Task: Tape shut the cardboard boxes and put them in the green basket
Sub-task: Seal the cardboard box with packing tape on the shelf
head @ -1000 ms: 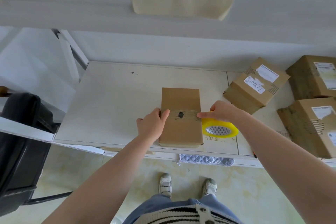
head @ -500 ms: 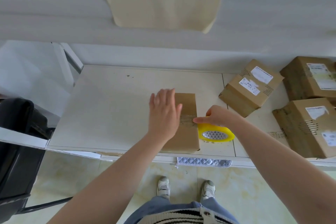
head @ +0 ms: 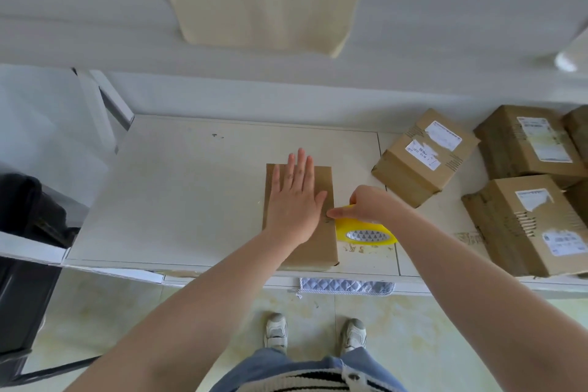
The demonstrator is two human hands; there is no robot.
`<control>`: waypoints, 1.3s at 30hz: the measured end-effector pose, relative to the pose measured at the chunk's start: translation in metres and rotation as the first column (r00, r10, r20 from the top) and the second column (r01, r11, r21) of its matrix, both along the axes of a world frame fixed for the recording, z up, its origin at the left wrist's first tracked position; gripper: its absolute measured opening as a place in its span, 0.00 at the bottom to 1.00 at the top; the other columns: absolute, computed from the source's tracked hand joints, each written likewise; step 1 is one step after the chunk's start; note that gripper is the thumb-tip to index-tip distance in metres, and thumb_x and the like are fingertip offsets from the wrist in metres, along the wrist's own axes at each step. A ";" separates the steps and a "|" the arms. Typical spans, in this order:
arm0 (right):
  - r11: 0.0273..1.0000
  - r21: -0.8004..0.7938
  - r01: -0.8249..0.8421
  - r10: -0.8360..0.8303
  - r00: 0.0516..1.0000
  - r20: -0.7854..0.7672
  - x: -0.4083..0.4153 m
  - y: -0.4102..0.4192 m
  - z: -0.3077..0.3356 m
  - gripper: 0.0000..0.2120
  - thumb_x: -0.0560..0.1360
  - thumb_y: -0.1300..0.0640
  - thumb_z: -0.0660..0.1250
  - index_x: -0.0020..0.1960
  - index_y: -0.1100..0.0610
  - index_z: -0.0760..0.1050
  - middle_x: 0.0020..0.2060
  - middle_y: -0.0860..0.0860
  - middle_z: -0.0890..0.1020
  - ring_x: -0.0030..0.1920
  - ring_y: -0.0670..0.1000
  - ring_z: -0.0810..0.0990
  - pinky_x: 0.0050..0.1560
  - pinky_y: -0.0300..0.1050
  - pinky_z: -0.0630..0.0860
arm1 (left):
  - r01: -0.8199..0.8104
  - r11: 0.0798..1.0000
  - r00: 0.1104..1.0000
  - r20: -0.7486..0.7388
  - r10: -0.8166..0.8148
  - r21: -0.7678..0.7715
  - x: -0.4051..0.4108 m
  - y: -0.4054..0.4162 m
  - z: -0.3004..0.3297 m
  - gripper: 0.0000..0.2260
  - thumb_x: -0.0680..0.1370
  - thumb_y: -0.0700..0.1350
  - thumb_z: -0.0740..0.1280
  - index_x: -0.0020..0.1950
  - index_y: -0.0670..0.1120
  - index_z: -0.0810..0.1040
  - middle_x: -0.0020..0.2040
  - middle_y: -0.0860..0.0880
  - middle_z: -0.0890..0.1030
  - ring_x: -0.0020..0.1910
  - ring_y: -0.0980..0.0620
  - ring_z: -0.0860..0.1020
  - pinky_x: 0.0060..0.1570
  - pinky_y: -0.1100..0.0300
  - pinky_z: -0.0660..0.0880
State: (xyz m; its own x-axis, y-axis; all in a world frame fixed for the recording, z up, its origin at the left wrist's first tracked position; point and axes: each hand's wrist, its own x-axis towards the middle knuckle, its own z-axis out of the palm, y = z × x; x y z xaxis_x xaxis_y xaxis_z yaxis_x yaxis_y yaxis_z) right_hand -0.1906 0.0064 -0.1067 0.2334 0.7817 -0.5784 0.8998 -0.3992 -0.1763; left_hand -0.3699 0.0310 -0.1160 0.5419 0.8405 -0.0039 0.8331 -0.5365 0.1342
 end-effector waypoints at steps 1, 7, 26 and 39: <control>1.000 0.009 -0.001 0.001 1.000 -0.004 0.000 -0.001 -0.001 0.34 0.63 0.23 0.64 0.29 0.55 0.65 0.23 0.48 0.67 0.26 0.50 0.68 0.32 0.44 0.64 | 0.024 0.999 0.996 0.091 -0.026 0.027 0.005 -0.002 0.008 0.30 0.82 0.57 0.39 0.80 0.42 0.41 0.80 0.43 0.41 0.79 0.44 0.40 0.77 0.46 0.41; 0.999 0.033 0.013 -0.012 1.000 -0.010 0.002 -0.002 -0.006 0.34 0.62 0.22 0.64 0.29 0.55 0.66 0.22 0.48 0.68 0.26 0.50 0.69 0.31 0.44 0.65 | 0.003 1.000 0.994 0.112 -0.003 -0.001 0.007 0.000 0.005 0.27 0.84 0.52 0.45 0.80 0.42 0.45 0.81 0.44 0.44 0.79 0.45 0.44 0.78 0.51 0.45; 0.998 0.046 0.033 -0.031 0.999 -0.035 -0.001 -0.006 -0.004 0.34 0.63 0.23 0.64 0.30 0.56 0.65 0.25 0.49 0.67 0.27 0.50 0.68 0.30 0.44 0.62 | -0.079 0.997 0.995 -0.055 0.078 -0.017 0.001 -0.016 -0.024 0.31 0.81 0.58 0.39 0.79 0.45 0.37 0.80 0.44 0.37 0.79 0.44 0.38 0.76 0.42 0.37; 0.994 0.039 0.103 -0.100 0.992 -0.083 -0.003 -0.012 0.000 0.36 0.61 0.22 0.64 0.33 0.57 0.70 0.28 0.50 0.72 0.30 0.51 0.73 0.31 0.44 0.65 | -0.335 0.938 0.939 -0.110 0.325 -0.086 -0.024 -0.015 -0.011 0.35 0.83 0.60 0.46 0.78 0.38 0.37 0.78 0.36 0.36 0.78 0.39 0.39 0.76 0.45 0.41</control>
State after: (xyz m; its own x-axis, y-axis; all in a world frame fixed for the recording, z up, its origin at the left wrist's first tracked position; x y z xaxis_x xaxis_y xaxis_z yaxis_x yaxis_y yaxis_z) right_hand -0.1934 -0.0055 -0.1064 0.2663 0.7808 -0.5651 0.8371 -0.4780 -0.2659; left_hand -0.3942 0.0162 -0.1272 0.2270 0.9645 -0.1353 0.9723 -0.2166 0.0874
